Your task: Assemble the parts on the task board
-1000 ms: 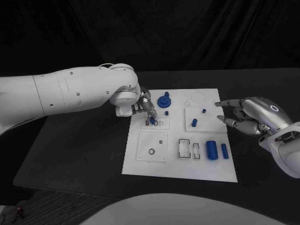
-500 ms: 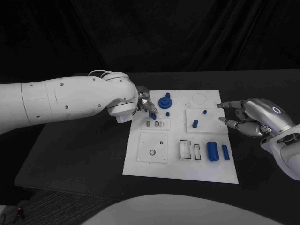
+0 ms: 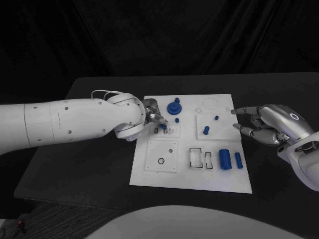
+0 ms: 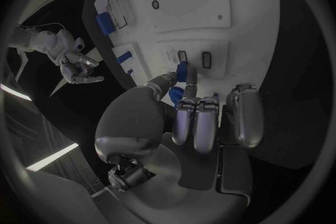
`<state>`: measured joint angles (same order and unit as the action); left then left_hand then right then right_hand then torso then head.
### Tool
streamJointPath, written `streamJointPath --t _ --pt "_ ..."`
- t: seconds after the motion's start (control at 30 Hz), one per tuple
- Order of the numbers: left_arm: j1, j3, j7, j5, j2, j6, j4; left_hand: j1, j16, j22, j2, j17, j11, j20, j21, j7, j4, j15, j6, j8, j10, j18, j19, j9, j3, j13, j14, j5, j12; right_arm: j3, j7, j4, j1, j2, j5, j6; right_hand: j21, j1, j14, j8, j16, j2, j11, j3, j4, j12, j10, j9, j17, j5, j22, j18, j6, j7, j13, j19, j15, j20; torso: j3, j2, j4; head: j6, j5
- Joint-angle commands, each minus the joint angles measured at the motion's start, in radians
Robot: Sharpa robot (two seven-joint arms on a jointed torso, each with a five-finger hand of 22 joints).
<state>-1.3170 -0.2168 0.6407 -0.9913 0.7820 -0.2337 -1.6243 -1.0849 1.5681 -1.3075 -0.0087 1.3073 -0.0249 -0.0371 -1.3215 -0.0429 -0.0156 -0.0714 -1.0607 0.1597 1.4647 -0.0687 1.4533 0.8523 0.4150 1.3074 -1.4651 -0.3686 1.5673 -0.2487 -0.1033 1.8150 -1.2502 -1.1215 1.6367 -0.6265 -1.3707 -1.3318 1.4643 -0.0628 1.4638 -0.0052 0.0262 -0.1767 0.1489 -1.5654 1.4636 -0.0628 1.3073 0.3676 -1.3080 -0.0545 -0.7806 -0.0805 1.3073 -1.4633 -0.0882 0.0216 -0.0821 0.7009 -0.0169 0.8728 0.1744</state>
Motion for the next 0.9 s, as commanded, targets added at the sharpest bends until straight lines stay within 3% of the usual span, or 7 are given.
streamJointPath --t 0.03,0.23,0.47,0.9 --pt "0.006 0.001 -0.037 -0.035 0.004 -0.065 -0.011 -0.001 0.003 -0.184 0.006 0.263 -0.005 0.004 0.0 0.002 -0.01 -0.008 0.004 0.007 0.106 0.009 -0.001 0.0 0.016 0.263 -0.106 -0.002 0.004 0.001 -0.018 0.004 0.003 -0.002 0.002 -0.013 0.004 -0.01 0.079 0.002 -0.004 -0.002 -0.007 -0.007 -0.001 -0.005 0.107 0.0 0.115 0.003 -0.202 0.009 0.004 -0.001 0.263 -0.027 0.006 0.007 0.0006 0.001 0.0004 0.0 0.003" --pt "0.014 0.001 -0.035 -0.037 0.016 -0.072 -0.031 0.002 0.003 -0.184 0.005 0.263 -0.005 0.004 0.0 0.001 -0.006 -0.009 0.002 0.01 0.106 0.009 0.0 0.002 0.019 0.263 -0.106 -0.006 0.004 0.001 -0.017 0.003 0.006 -0.001 0.002 -0.014 0.005 -0.011 0.079 0.002 -0.003 -0.003 -0.007 -0.009 -0.002 -0.005 0.107 0.0 0.116 0.004 -0.202 0.008 0.003 -0.001 0.263 -0.026 0.006 0.007 0.0035 0.003 0.0012 0.0 0.005" --pt "0.018 0.001 -0.029 -0.037 0.028 -0.069 -0.049 0.003 0.003 -0.184 0.005 0.263 -0.005 0.004 -0.001 0.002 -0.005 -0.009 0.002 0.011 0.106 0.01 0.0 0.003 0.019 0.263 -0.106 -0.006 0.004 0.001 -0.018 0.002 0.008 -0.001 0.002 -0.014 0.005 -0.011 0.079 0.002 -0.003 -0.003 -0.007 -0.009 -0.002 -0.005 0.107 0.0 0.116 0.004 -0.202 0.008 0.003 -0.001 0.263 -0.026 0.006 0.007 0.0018 0.002 0.0011 0.0 0.006" --pt "0.02 0.001 -0.012 -0.038 0.038 -0.036 -0.064 0.012 0.003 -0.183 0.004 0.263 -0.006 0.005 0.004 0.002 0.005 -0.009 0.001 0.013 0.106 0.009 -0.001 0.004 0.02 0.263 -0.106 -0.005 0.004 0.001 -0.017 0.0 0.01 0.001 0.002 -0.014 0.002 -0.012 0.079 0.002 -0.004 -0.003 -0.007 -0.01 -0.003 -0.005 0.107 0.0 0.116 0.006 -0.203 0.009 0.001 -0.001 0.263 -0.027 0.006 0.007 0.0026 0.001 0.0005 0.0 0.006"
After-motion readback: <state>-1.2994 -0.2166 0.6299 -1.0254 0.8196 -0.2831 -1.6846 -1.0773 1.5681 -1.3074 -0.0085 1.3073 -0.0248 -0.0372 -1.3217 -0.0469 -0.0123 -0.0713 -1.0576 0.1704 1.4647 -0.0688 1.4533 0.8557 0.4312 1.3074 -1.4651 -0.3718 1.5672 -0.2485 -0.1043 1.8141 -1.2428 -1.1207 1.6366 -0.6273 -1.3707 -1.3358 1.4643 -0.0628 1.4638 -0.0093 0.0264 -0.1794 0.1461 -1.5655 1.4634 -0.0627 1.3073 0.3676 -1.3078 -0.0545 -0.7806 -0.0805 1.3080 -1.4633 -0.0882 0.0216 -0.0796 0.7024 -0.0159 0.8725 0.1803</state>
